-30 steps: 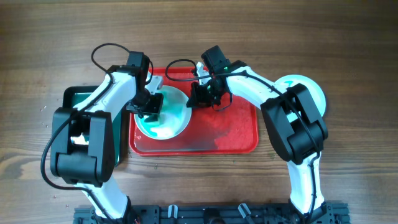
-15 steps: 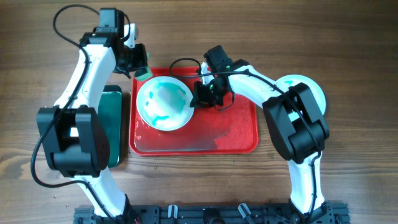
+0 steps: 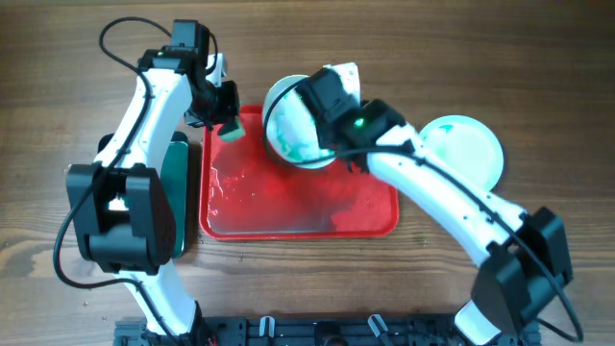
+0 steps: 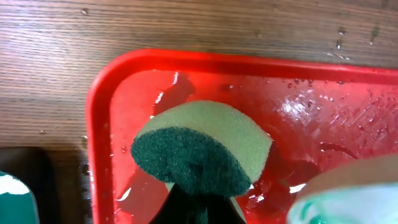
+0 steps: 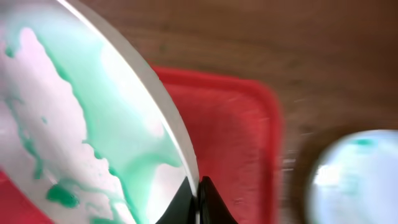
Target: Clean dirty plates on tray and stack at the side
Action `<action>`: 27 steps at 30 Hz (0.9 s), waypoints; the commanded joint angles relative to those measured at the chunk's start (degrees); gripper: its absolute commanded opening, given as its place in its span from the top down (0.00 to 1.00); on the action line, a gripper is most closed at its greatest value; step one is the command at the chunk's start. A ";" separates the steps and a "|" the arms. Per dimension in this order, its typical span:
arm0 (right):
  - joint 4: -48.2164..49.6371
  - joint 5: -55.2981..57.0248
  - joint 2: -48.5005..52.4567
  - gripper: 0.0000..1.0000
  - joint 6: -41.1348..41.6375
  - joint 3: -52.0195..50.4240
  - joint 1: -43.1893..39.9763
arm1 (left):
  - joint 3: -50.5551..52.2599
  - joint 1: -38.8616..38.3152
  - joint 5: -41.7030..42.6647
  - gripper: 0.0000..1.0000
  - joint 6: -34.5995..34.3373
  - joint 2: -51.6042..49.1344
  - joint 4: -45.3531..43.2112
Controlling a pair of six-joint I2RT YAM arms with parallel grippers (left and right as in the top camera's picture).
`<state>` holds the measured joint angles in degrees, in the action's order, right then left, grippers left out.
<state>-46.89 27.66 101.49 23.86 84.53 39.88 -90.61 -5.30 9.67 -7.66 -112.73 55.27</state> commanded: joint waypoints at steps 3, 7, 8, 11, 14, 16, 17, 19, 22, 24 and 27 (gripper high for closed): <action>-3.93 30.67 -2.51 0.96 -1.42 0.26 9.01 | 0.07 -0.44 -0.15 0.96 -0.57 -0.22 -0.15; -6.64 40.79 -2.51 0.96 -1.42 0.26 13.77 | 0.07 -0.44 -0.17 0.96 -0.57 -0.22 -0.15; -6.86 43.30 -2.51 0.96 -1.42 0.26 14.82 | 0.07 -0.44 -0.20 0.96 -0.55 -0.22 -0.20; -6.99 49.09 -2.51 0.96 -1.46 0.26 17.53 | 0.07 -0.44 -0.20 0.96 -0.55 -0.35 -0.33; -6.95 52.85 -2.51 0.96 -2.95 0.26 18.97 | 0.55 -0.44 -0.20 0.96 -0.55 -0.52 -0.57; -6.97 55.21 -2.51 0.96 -3.13 0.26 19.45 | 0.79 -0.44 -0.20 0.96 -0.55 -0.55 -0.57; -6.97 56.68 -2.51 0.96 -3.10 0.26 19.61 | 0.83 -0.44 -0.20 0.96 -0.55 -0.55 -0.57; -6.97 58.38 -2.51 0.96 -3.08 0.26 19.76 | 0.83 -0.44 -0.20 0.96 -0.55 -0.55 -0.57; -6.97 58.49 -2.51 0.96 -2.99 0.26 19.80 | 0.83 -0.44 -0.20 0.96 -0.55 -0.55 -0.59; -6.95 58.23 -2.51 0.96 -2.69 0.26 19.78 | 0.83 -0.44 -0.20 0.96 -0.55 -0.55 -0.59; -7.19 49.75 -2.51 0.96 -2.86 0.26 19.63 | 0.83 -0.44 -0.22 0.96 -0.55 -0.55 -0.59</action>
<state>-53.80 82.48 100.60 21.08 84.53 59.22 -90.26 -5.63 9.67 -7.66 -112.73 54.87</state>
